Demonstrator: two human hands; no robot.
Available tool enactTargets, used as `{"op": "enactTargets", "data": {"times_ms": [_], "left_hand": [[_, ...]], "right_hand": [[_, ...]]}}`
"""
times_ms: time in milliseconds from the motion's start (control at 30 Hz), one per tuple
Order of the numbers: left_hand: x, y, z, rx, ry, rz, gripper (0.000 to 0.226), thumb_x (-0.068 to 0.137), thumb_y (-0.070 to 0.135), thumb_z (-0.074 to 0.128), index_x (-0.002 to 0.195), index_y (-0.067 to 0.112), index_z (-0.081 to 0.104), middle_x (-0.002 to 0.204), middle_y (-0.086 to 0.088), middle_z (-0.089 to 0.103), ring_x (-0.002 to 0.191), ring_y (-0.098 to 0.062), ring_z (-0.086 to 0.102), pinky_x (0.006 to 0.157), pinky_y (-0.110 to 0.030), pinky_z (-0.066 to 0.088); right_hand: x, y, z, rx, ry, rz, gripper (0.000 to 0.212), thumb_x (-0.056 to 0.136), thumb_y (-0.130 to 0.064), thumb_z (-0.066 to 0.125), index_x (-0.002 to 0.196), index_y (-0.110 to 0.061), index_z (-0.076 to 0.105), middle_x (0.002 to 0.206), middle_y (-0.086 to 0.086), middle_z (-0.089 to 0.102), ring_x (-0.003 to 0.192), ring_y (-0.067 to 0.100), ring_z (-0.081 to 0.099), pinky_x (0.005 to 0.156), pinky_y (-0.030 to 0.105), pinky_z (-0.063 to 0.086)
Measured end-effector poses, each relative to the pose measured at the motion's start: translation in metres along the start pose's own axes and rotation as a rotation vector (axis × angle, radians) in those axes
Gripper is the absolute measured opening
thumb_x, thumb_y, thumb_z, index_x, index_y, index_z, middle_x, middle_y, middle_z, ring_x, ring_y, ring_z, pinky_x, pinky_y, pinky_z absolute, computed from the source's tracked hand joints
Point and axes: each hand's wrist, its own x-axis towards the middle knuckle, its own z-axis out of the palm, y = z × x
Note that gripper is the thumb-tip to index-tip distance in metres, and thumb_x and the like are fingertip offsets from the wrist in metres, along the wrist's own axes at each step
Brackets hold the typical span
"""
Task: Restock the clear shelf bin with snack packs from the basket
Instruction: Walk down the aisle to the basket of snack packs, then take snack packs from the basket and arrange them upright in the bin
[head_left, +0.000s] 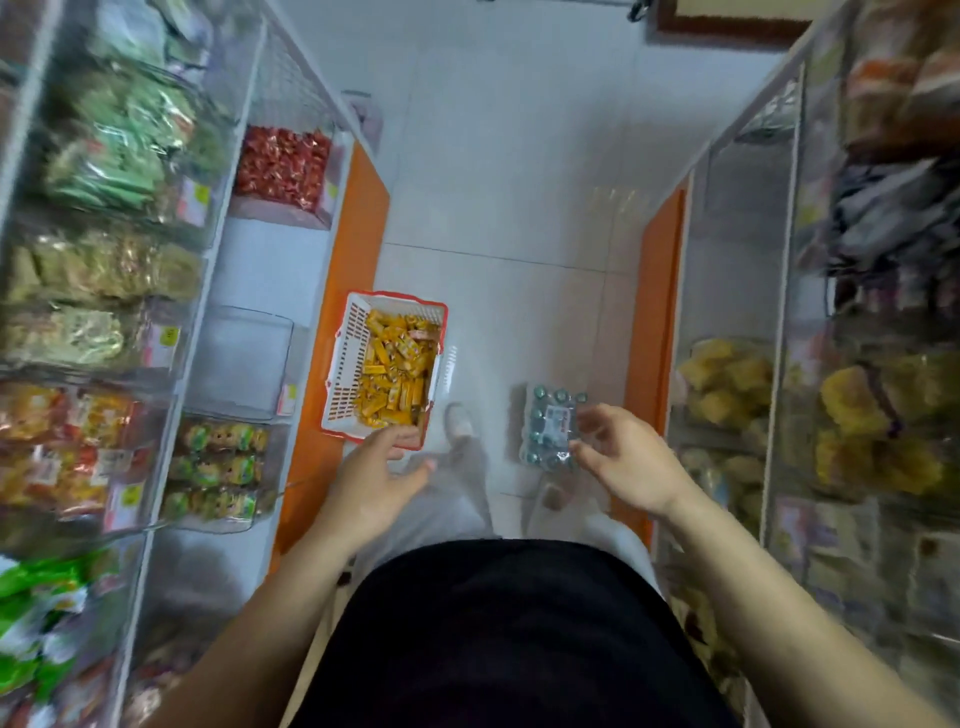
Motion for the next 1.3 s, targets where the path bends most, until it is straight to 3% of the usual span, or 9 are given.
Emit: {"op": "enactTargets", "data": {"times_ms": [100, 267, 667, 733, 833, 900, 1033, 1133, 1300], "left_hand": [[0.038, -0.011, -0.031, -0.039, 0.041, -0.022, 0.041, 0.088, 0.028, 0.079, 0.125, 0.025, 0.063, 0.102, 0.034, 0.065, 0.107, 0.001, 0.063, 0.099, -0.032, 0.049], [0.096, -0.019, -0.090, -0.096, 0.061, -0.026, 0.045, 0.088, 0.028, 0.079, 0.129, 0.020, 0.063, 0.126, 0.008, 0.066, 0.116, -0.015, 0.064, 0.100, -0.031, 0.049], [0.122, -0.019, -0.155, -0.320, 0.273, -0.177, 0.064, 0.076, 0.063, 0.062, 0.130, 0.027, 0.061, 0.127, 0.008, 0.065, 0.115, -0.011, 0.062, 0.099, -0.041, 0.052], [0.122, -0.019, -0.150, -0.339, 0.325, -0.230, 0.069, 0.070, 0.068, 0.058, 0.127, 0.029, 0.061, 0.127, 0.009, 0.064, 0.109, -0.007, 0.060, 0.089, -0.034, 0.048], [0.130, -0.026, -0.137, -0.408, 0.387, -0.336, 0.075, 0.070, 0.067, 0.057, 0.130, 0.023, 0.061, 0.129, 0.003, 0.066, 0.113, -0.014, 0.062, 0.096, -0.039, 0.050], [0.141, -0.032, -0.124, -0.421, 0.374, -0.401, 0.067, 0.079, 0.061, 0.063, 0.134, 0.021, 0.060, 0.130, 0.002, 0.067, 0.114, -0.019, 0.063, 0.101, -0.043, 0.052], [0.193, -0.065, -0.077, -0.519, 0.431, -0.579, 0.052, 0.090, 0.046, 0.070, 0.134, 0.021, 0.058, 0.131, 0.004, 0.066, 0.102, -0.012, 0.060, 0.089, -0.030, 0.048], [0.236, -0.100, -0.041, -0.579, 0.472, -0.669, 0.051, 0.091, 0.041, 0.071, 0.135, 0.020, 0.057, 0.130, 0.005, 0.066, 0.101, -0.008, 0.055, 0.085, -0.027, 0.042], [0.307, -0.187, 0.031, -0.613, 0.452, -0.822, 0.043, 0.090, 0.042, 0.072, 0.125, 0.021, 0.058, 0.116, 0.001, 0.066, 0.098, -0.018, 0.061, 0.081, -0.033, 0.052]], "right_hand": [[0.063, -0.049, -0.015, -0.045, -0.028, -0.060, 0.042, 0.092, -0.035, 0.064, 0.129, -0.017, 0.059, 0.116, 0.002, 0.066, 0.107, 0.021, 0.062, 0.090, 0.028, 0.044], [0.139, -0.139, -0.031, -0.095, -0.044, -0.105, 0.045, 0.093, -0.035, 0.063, 0.133, -0.018, 0.056, 0.119, 0.001, 0.064, 0.107, 0.022, 0.061, 0.093, 0.035, 0.047], [0.252, -0.271, -0.026, -0.349, -0.207, -0.412, 0.041, 0.091, -0.036, 0.063, 0.128, -0.018, 0.060, 0.116, 0.003, 0.066, 0.103, 0.022, 0.061, 0.083, 0.025, 0.041], [0.268, -0.280, -0.016, -0.399, -0.306, -0.441, 0.042, 0.091, -0.037, 0.063, 0.128, -0.019, 0.059, 0.117, 0.004, 0.065, 0.102, 0.022, 0.061, 0.088, 0.031, 0.048], [0.300, -0.287, 0.010, -0.503, -0.441, -0.510, 0.041, 0.090, -0.038, 0.061, 0.128, -0.022, 0.059, 0.119, 0.001, 0.064, 0.104, 0.021, 0.061, 0.093, 0.038, 0.049], [0.321, -0.283, 0.028, -0.525, -0.491, -0.527, 0.039, 0.091, -0.037, 0.062, 0.126, -0.021, 0.060, 0.115, -0.001, 0.065, 0.102, 0.019, 0.061, 0.089, 0.036, 0.049], [0.400, -0.259, 0.086, -0.697, -0.712, -0.641, 0.032, 0.094, -0.034, 0.060, 0.121, -0.017, 0.062, 0.111, -0.002, 0.069, 0.096, 0.014, 0.066, 0.072, 0.021, 0.048], [0.456, -0.230, 0.135, -0.783, -0.790, -0.663, 0.035, 0.094, -0.036, 0.058, 0.127, -0.022, 0.060, 0.115, -0.006, 0.066, 0.096, 0.010, 0.062, 0.080, 0.023, 0.048], [0.543, -0.176, 0.232, -0.933, -0.865, -0.670, 0.013, 0.090, -0.036, 0.051, 0.087, -0.024, 0.053, 0.077, -0.008, 0.057, 0.080, 0.019, 0.063, 0.066, 0.034, 0.050]]}}
